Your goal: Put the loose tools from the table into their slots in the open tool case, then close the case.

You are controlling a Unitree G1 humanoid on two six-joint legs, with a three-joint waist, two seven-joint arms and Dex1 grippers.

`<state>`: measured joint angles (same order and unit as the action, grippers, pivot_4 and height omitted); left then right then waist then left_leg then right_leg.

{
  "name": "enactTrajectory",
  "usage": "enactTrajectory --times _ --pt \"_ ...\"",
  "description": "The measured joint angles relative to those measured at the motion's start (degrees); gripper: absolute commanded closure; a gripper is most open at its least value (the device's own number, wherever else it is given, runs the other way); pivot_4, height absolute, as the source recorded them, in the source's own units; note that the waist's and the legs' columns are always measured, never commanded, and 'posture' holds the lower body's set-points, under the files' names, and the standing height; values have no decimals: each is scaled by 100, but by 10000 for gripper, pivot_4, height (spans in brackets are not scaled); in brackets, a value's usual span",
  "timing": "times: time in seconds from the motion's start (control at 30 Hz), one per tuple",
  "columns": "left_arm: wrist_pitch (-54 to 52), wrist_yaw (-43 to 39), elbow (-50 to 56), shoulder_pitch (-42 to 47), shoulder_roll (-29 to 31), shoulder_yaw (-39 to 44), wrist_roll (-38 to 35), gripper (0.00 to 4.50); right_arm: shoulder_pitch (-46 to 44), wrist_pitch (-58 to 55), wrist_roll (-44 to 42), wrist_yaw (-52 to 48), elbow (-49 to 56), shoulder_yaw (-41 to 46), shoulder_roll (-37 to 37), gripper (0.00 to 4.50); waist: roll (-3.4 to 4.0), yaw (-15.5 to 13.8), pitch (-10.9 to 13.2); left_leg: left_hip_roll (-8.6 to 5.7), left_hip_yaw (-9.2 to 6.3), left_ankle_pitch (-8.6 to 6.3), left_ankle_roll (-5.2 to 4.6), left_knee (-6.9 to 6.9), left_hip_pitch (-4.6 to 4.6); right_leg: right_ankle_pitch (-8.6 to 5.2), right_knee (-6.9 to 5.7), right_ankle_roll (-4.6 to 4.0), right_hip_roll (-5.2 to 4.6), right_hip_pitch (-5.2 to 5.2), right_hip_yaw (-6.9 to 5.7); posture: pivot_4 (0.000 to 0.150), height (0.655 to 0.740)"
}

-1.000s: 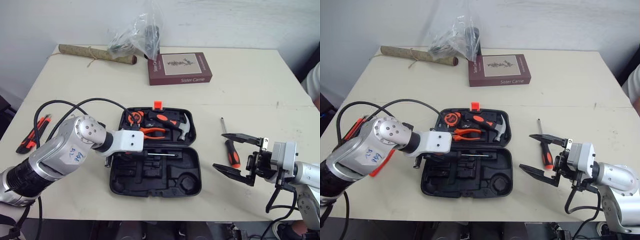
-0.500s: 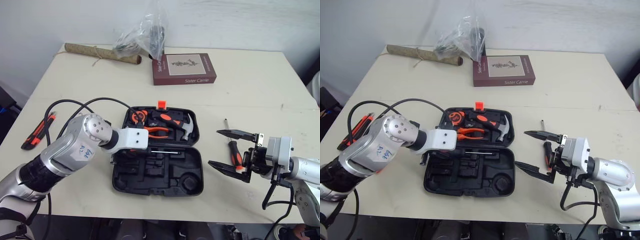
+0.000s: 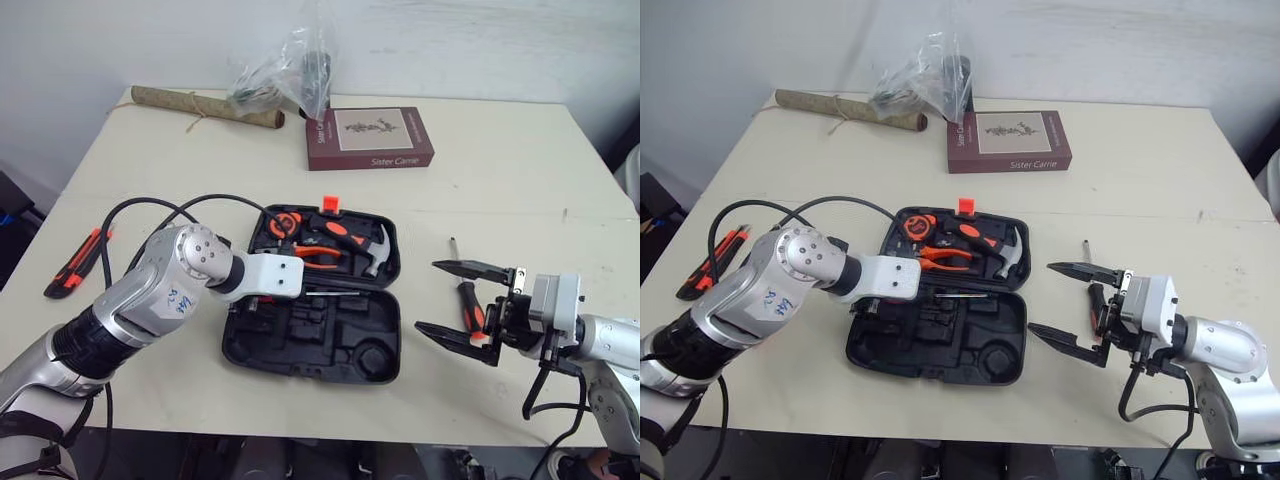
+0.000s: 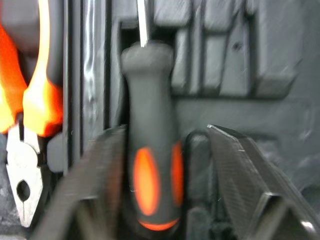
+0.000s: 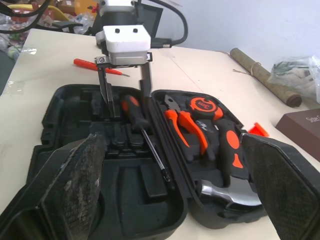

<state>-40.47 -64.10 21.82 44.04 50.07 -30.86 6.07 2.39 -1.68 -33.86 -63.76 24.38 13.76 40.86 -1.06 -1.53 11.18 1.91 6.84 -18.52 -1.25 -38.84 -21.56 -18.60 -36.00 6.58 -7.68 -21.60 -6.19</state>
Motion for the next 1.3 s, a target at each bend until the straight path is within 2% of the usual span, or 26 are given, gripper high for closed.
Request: enactTrajectory --times 0.2,0.3,0.33,0.47,0.5,0.57,0.8,1.3 --pt "-600 -191 501 -251 -81 856 -853 18109 82 7 -3 9 30 1 0 0 1 52 0 3 1 -2 -3 -4 -1 3 -7 6 3 0 2 1500 7400" --pt "-582 -6 371 -728 -59 1338 -1036 25947 76 4 -9 8 27 1 0 0 1 62 0 5 1 -1 -2 -5 2 3 -5 5 3 0 3 1500 7400" --pt "-457 175 214 -911 -223 1608 -1108 31037 70 -1 -10 8 27 0 1 0 2 51 0 5 0 -2 -3 -9 2 3 -5 5 1 1 3 1500 7400" --pt "-252 555 -121 -1336 -616 2092 -1291 42620 50 -18 -11 9 27 -3 0 0 2 33 0 4 0 -6 -9 -13 1 3 -5 5 -3 2 3 1500 7400" --pt "-253 646 -187 -1448 -738 2169 -1349 44034 43 -25 -12 10 27 -3 0 0 2 26 0 4 0 -6 -10 -12 0 3 -6 6 -3 4 3 1500 7400" --pt "-436 886 -241 -1803 -1117 2323 -1584 44034 27 -56 -10 26 27 -5 0 0 2 14 0 3 -3 -8 -12 -14 -4 5 -7 8 -6 5 4 1500 7400" --pt "-264 1441 -275 -2097 -1649 2408 -1812 44034 147 -44 43 24 -9 -5 0 0 2 20 0 0 -3 -8 -11 -15 -3 6 -2 10 -8 5 3 1500 7400" --pt "569 1826 -648 -2208 -1739 2109 -1660 44034 208 43 73 -6 -59 -5 -2 0 13 17 -15 -2 0 -11 -12 -14 5 6 3 10 -12 12 2 1500 7400"
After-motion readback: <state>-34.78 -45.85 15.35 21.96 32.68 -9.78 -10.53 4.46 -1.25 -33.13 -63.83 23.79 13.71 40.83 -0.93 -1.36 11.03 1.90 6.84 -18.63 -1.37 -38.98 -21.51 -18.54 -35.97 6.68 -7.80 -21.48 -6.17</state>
